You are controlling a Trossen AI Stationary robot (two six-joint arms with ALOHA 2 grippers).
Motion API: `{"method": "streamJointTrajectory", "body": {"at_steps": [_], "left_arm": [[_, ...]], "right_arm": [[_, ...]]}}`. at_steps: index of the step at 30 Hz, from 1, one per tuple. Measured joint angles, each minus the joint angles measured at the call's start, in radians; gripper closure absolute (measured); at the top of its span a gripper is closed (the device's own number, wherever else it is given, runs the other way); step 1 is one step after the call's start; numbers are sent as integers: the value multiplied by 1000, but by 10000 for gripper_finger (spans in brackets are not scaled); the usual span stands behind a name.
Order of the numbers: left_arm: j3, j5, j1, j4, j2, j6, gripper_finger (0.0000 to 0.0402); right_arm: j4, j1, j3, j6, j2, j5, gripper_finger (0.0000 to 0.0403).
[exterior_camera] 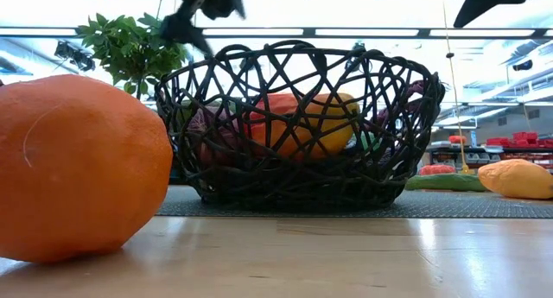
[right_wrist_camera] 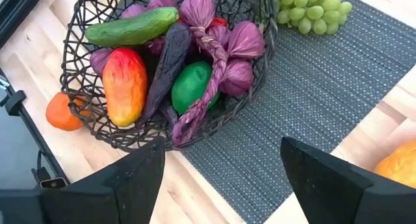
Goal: Build produce basket
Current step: Put the left orange pumpkin into the black wire basket
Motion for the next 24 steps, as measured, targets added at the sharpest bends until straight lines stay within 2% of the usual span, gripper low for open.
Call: {"method": "streamJointTrajectory", "body": {"at_steps": [4,10,18,24], "left_arm": [[65,-92,32,-229,0,49,24],[63,-122,49,-443,2,67,24],[58,-133,48,-529,3,111,24],[-84,-68,60,-512,4,139,24]], "right_arm": [[-5,-28,0,-35,0,-26,94],[-6,-67,0,-59,0,-55,94],[-6,-91,0,-81,0,-60,94],[-6,-92,0,-87,0,-60,94]]}}
